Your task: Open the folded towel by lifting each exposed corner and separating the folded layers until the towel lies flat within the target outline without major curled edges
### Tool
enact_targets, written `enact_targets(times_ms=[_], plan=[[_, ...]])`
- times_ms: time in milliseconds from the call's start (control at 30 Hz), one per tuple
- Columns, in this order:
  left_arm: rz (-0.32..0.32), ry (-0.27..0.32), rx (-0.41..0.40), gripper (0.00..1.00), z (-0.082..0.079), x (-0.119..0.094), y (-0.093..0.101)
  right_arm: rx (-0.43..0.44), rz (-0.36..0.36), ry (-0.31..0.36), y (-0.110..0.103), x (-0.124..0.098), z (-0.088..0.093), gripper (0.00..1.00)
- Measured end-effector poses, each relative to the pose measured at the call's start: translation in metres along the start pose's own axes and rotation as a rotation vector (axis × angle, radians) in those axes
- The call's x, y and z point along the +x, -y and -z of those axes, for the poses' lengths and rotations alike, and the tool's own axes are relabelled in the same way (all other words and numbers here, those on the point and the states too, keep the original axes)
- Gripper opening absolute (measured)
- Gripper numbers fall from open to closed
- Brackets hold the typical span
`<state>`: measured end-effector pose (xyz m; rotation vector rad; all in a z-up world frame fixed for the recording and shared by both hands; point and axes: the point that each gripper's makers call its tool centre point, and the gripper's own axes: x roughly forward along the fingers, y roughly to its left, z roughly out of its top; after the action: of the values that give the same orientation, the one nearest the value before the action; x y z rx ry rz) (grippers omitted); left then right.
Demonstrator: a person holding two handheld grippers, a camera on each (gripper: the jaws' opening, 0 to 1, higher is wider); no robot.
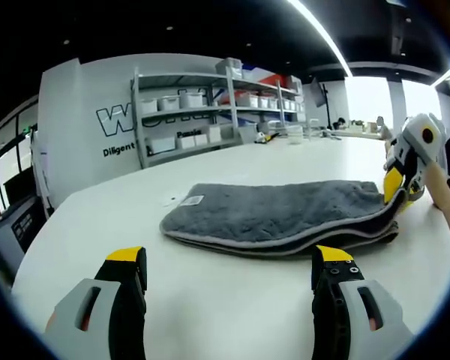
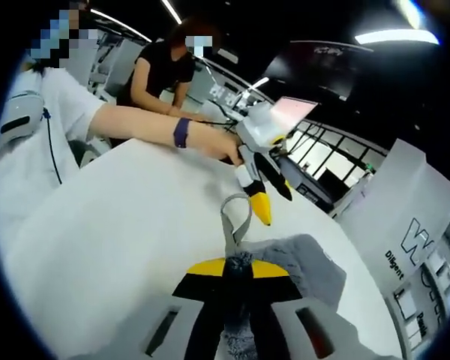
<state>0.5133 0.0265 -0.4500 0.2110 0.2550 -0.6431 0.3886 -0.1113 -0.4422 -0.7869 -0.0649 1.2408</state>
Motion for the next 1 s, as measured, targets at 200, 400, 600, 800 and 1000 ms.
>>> enact_targets(times_ms=[200, 400, 600, 800, 1000], plan=[[0.001, -0.001, 0.0, 0.9, 0.0, 0.0, 0.0, 0.016, 0.08, 0.015, 0.017, -0.006, -0.002, 0.05], [0.001, -0.002, 0.0, 0.9, 0.0, 0.0, 0.0, 0.047, 0.184, 0.013, 0.039, -0.016, 0.002, 0.04], [0.003, -0.003, 0.002, 0.9, 0.001, -0.001, 0.001, 0.069, 0.249, 0.009, 0.053, -0.022, 0.005, 0.04], [0.003, -0.005, 0.001, 0.9, 0.001, -0.001, 0.0, 0.094, 0.337, 0.008, 0.07, -0.033, 0.008, 0.04], [0.004, -0.005, 0.003, 0.9, -0.001, 0.001, -0.004, 0.115, 0.407, -0.001, 0.084, -0.043, 0.014, 0.04]])
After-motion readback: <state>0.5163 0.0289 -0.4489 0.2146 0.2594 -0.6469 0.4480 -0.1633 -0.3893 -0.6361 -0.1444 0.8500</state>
